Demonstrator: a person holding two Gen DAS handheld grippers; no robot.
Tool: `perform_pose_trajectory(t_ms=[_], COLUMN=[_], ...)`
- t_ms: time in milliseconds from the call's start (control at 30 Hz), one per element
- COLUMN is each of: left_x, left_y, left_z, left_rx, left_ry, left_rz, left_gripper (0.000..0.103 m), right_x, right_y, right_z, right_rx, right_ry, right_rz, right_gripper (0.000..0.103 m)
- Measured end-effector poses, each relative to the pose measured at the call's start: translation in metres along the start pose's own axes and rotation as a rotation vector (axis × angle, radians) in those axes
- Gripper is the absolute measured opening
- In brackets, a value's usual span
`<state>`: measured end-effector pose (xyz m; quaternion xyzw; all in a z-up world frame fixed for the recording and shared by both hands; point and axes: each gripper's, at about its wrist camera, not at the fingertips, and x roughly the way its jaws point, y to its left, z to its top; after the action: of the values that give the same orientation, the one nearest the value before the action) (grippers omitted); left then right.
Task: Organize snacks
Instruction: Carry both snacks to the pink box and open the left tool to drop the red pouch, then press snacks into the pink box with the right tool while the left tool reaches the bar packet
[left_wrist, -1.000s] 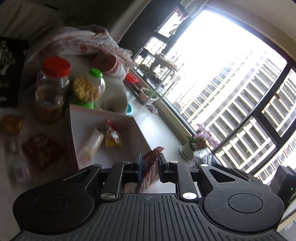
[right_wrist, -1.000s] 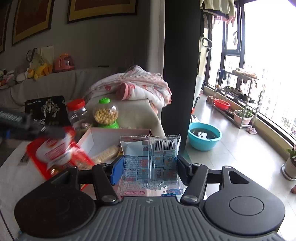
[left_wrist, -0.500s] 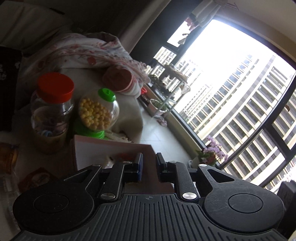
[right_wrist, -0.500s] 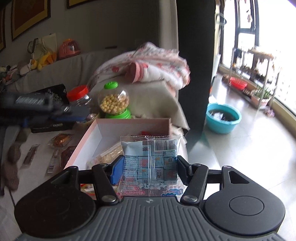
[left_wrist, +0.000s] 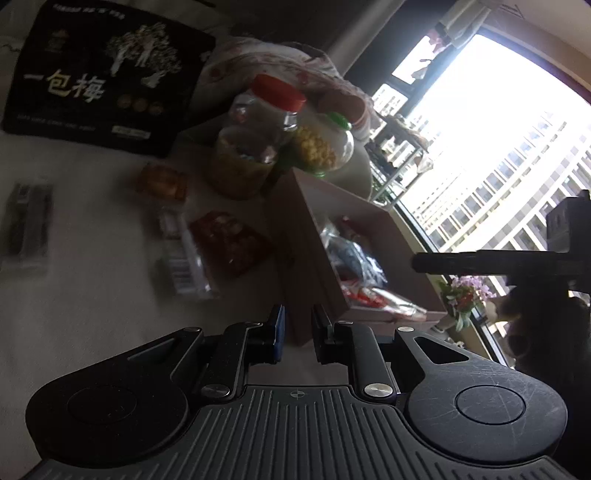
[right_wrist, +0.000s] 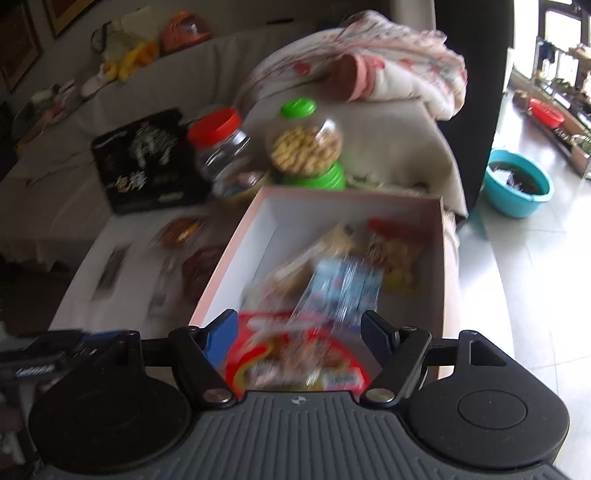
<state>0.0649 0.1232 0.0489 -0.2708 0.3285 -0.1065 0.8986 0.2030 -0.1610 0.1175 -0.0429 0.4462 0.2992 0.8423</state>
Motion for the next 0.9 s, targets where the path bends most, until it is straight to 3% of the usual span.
perform_pose_trajectory(t_ms=[133,300,367,433,500,600,733,900], left_x=[0.000,0.001,-0.003,-0.006,-0.008,-0.010,-0.012,-0.015], left_y=[0.021,0.027,0.027,0.025,0.023,0.021,0.025,0.030], left_z=[-0.017,-0.028,-0.029,-0.028,-0.028,-0.030,-0.034,-0.038], left_rx=[-0.049,-0.055,-0.054,-0.052,-0.050,-0.050,-0.065,-0.079], left_ry=[0.019,0.035,0.029,0.022,0.018,0.019,0.023,0.028], left_rz=[0.011,0.030,0.028,0.026,0.022,0.016,0.023,0.036], left_gripper=[0.018,0.018,0.019,0.018,0.018,0.018,0.018,0.018], right_x=[-0.008,-0.024,-0.025,-0.017,-0.010,-0.005,0.013,0.055], right_y=[0.002,0.022,0.038,0.053,0.063,0.063,0.048,0.024], right_z=[-0.022,-0.043,-0.049,-0.051,-0.050,-0.041,-0.023,-0.011], right_rx=[0.042,-0.035,-0.109,-0.180,-0.256,-0.253,-0.208,-0.118], right_ry=[0.029,-0.071,-0.078,-0.051,-0.047,-0.069,-0.050,0.062], right_rz=[-0.038,-0.090,-0.124,-0.160,-0.191,-0.195,-0.223,-0.228], right_gripper=[0.075,0.073,0.064,0.045,0.043,0.029,0.025,0.021])
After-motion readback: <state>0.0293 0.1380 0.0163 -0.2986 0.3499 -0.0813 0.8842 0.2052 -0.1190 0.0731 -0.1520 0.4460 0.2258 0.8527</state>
